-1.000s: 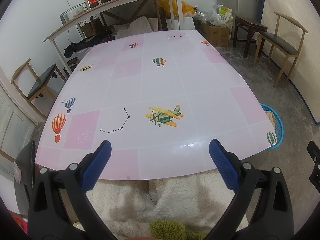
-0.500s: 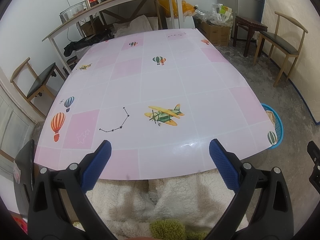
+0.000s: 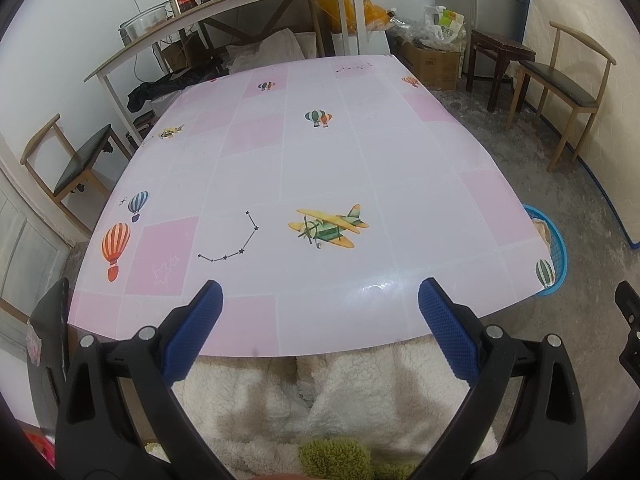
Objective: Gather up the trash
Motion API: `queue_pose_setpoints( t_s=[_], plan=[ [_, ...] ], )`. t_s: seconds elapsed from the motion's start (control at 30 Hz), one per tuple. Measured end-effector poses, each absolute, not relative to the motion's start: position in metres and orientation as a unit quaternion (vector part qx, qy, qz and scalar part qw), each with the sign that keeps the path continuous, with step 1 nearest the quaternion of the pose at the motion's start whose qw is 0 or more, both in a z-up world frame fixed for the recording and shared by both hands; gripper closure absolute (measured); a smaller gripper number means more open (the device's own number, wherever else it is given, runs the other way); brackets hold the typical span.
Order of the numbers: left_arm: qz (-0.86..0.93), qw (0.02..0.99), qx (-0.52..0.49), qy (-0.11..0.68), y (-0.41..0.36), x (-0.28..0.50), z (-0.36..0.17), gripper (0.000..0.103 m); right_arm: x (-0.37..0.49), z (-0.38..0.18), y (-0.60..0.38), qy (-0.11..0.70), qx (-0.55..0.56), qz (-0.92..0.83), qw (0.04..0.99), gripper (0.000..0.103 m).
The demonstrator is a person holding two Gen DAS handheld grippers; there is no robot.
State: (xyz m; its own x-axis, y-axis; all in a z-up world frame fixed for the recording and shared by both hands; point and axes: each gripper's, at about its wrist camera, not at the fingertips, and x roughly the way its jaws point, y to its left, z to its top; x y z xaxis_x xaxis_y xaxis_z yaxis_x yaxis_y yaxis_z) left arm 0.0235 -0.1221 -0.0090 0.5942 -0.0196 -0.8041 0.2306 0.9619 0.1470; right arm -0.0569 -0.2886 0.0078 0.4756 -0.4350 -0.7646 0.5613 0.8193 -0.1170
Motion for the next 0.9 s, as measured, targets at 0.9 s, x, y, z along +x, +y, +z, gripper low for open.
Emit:
queue_pose_setpoints(
  t_s=[0.9],
  plan=[
    [-0.072,0.884,0.118,0.446,-0.1229,0.0227,-0.0083,0.009,-0.0558,0.0069,-0.2874,0.42,0.076,-0.292,0.856,0.007]
  ],
)
